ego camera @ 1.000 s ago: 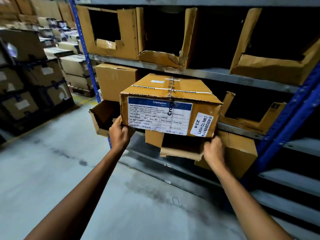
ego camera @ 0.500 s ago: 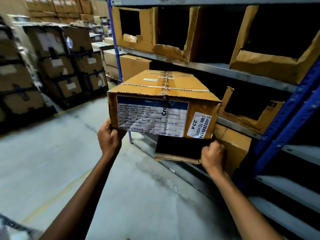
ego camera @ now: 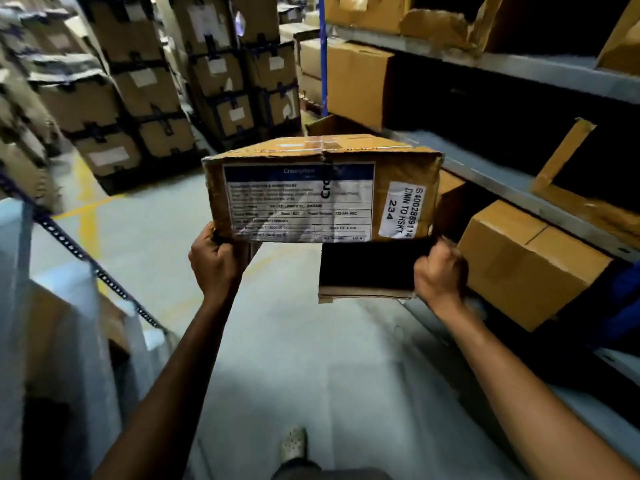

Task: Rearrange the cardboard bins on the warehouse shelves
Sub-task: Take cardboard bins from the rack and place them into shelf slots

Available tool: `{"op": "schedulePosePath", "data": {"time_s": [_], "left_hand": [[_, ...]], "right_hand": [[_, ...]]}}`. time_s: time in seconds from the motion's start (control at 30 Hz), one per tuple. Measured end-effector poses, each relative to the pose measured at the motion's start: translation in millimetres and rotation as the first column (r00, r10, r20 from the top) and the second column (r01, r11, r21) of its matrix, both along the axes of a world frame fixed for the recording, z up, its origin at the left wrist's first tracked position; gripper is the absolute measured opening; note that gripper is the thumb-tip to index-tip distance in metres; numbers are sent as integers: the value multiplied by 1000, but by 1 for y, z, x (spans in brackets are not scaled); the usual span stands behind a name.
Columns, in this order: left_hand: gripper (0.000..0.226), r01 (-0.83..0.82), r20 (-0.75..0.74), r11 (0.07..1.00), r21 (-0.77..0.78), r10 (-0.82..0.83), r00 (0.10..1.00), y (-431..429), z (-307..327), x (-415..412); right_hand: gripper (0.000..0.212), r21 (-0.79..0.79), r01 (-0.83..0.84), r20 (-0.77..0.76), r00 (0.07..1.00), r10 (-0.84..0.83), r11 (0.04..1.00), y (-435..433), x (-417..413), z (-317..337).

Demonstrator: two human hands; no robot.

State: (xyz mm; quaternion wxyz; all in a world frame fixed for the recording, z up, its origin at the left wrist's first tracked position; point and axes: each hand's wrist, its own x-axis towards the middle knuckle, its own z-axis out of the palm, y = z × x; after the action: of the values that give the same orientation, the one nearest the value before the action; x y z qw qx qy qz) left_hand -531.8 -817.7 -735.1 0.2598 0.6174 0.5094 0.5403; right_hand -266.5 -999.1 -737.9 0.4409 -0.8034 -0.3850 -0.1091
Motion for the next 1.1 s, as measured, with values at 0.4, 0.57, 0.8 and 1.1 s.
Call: {"op": "schedulePosePath", "data": {"time_s": [0.4,0.57,0.8,1.1], "left_hand": [[37,-158,-349,914,-374,19,937,43,-44,-44],[28,-170,-474,819,-549,-137,870,92,-72,-30],[41,-135,-442,621,-772,-372,816,161,-122,-8],[37,-104,-409,510,-854,-534,740,229,-154,35]], "right_hand": [[17,-391,-202,-136,978,161,898,105,3,-76],[21,-591,-252,-240,962,132,766,148,17,-124],[33,-756,-344,-396,918,28,557,193,38,-162],[134,-661,-644,-637,753,165,386,211,44,-156]]}}
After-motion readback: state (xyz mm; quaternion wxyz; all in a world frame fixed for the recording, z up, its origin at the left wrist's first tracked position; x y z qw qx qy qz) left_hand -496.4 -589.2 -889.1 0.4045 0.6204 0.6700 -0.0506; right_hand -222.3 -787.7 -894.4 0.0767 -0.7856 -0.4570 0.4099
